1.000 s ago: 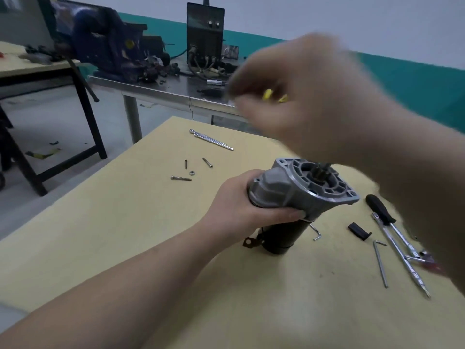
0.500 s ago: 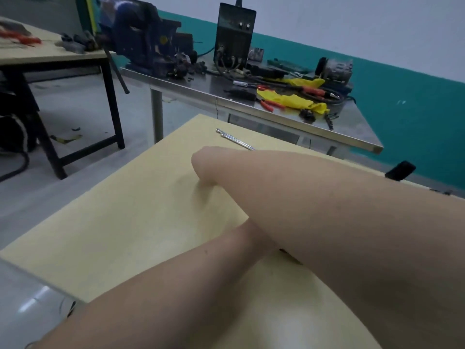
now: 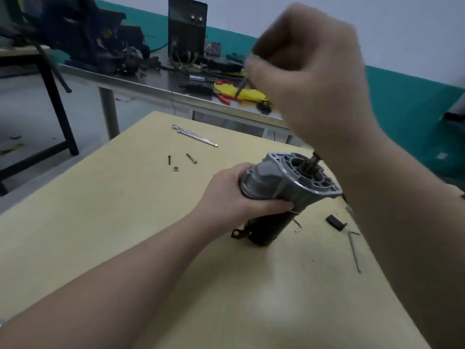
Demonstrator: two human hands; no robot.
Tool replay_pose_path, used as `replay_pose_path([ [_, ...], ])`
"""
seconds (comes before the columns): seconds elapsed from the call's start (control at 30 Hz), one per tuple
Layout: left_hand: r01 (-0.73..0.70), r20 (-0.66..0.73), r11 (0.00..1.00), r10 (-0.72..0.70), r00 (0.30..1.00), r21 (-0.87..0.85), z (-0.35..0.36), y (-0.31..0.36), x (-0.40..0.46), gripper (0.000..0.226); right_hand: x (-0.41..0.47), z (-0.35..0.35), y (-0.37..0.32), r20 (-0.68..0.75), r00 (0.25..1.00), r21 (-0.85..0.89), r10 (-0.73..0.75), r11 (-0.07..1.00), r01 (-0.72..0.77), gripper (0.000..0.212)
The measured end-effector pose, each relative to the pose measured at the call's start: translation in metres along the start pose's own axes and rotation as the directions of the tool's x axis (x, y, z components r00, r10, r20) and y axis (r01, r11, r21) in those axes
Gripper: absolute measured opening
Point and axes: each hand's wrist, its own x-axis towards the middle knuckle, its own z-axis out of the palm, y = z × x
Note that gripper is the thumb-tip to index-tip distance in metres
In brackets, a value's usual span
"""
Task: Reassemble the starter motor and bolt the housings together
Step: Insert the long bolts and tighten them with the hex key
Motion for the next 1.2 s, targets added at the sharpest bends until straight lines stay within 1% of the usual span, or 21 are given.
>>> replay_pose_path([
  [0.03, -0.018, 0.002, 1.0, 0.018, 1.0, 0.003, 0.0, -0.004, 0.001, 0.053, -0.013, -0.019, 0.005, -0.049, 0.997, 0.028, 0.066, 0.997, -0.065, 0.01],
  [0.07, -0.031, 0.013, 0.999, 0.031, 0.999, 0.017, 0.0, -0.004, 0.002, 0.054, -0.025, -0.031, 0.019, -0.101, 0.992, 0.032, 0.071, 0.997, -0.068, 0.009],
  [0.1, -0.032, 0.02, 0.999, 0.032, 0.999, 0.017, 0.0, -0.005, 0.002, 0.054, -0.048, -0.043, 0.027, -0.116, 0.989, -0.008, 0.095, 0.995, -0.096, 0.007],
  [0.17, -0.034, 0.031, 0.999, 0.034, 0.999, 0.004, -0.002, -0.01, 0.005, 0.053, -0.087, -0.052, 0.042, -0.164, 0.982, -0.071, 0.097, 0.991, -0.11, 0.006],
  [0.23, -0.018, 0.038, 1.0, 0.018, 0.999, -0.009, -0.004, -0.01, 0.005, 0.056, -0.107, -0.046, 0.052, -0.194, 0.977, -0.063, 0.087, 0.993, -0.101, 0.009],
  [0.27, -0.022, 0.045, 1.0, 0.023, 0.999, -0.015, -0.005, -0.011, 0.005, 0.058, -0.117, -0.041, 0.055, -0.212, 0.972, -0.031, 0.098, 0.994, -0.107, 0.012],
  [0.4, -0.034, 0.037, 0.997, 0.037, 0.999, -0.064, -0.008, -0.018, 0.004, 0.054, -0.131, -0.03, 0.061, -0.278, 0.936, 0.19, 0.215, 0.968, -0.166, 0.02],
  [0.47, -0.024, 0.016, 0.99, 0.027, 1.0, -0.142, -0.008, -0.021, 0.005, 0.058, -0.131, -0.026, 0.062, -0.281, 0.929, 0.26, 0.242, 0.951, -0.169, 0.023],
  [0.53, 0.05, -0.027, 0.974, -0.058, 0.998, -0.223, -0.005, -0.023, 0.006, 0.073, -0.13, -0.018, 0.058, -0.259, 0.937, 0.274, 0.233, 0.948, -0.159, 0.023],
  [0.6, 0.115, -0.093, 0.976, -0.134, 0.987, -0.185, -0.004, -0.024, 0.009, 0.083, -0.127, -0.014, 0.057, -0.227, 0.957, 0.216, 0.178, 0.968, -0.129, 0.018],
  [0.7, 0.094, -0.16, 0.992, -0.106, 0.981, -0.084, -0.002, -0.025, 0.008, 0.089, -0.123, -0.015, 0.059, -0.199, 0.975, 0.088, 0.096, 0.993, -0.08, 0.01],
  [0.73, 0.07, -0.178, 0.995, -0.081, 0.981, -0.067, -0.001, -0.023, 0.007, 0.086, -0.122, -0.016, 0.06, -0.182, 0.979, 0.07, 0.086, 0.995, -0.074, 0.01],
  [0.83, 0.008, -0.195, 0.999, -0.018, 0.981, -0.054, 0.003, -0.015, 0.003, 0.066, -0.124, -0.014, 0.059, -0.138, 0.988, 0.076, 0.072, 0.995, -0.062, 0.012],
  [0.9, -0.01, -0.188, 0.997, -0.004, 0.982, -0.072, 0.004, -0.014, 0.003, 0.061, -0.126, -0.013, 0.058, -0.153, 0.986, 0.07, 0.063, 0.996, -0.053, 0.013],
  [0.97, -0.025, -0.171, 0.994, 0.007, 0.985, -0.104, 0.004, -0.015, 0.003, 0.062, -0.129, -0.01, 0.056, -0.192, 0.975, 0.099, 0.112, 0.991, -0.095, 0.016],
  [1.07, -0.037, -0.167, 0.991, 0.015, 0.986, -0.13, 0.003, -0.018, 0.005, 0.068, -0.132, -0.001, 0.049, -0.262, 0.925, 0.282, 0.275, 0.939, -0.199, 0.02],
  [1.13, -0.041, -0.17, 0.99, 0.018, 0.985, -0.131, 0.003, -0.019, 0.006, 0.074, -0.133, 0.003, 0.048, -0.282, 0.915, 0.303, 0.29, 0.931, -0.202, 0.019],
  [1.2, -0.042, -0.173, 0.99, 0.018, 0.985, -0.133, 0.002, -0.021, 0.007, 0.076, -0.133, 0.002, 0.049, -0.29, 0.922, 0.26, 0.257, 0.948, -0.182, 0.018],
])
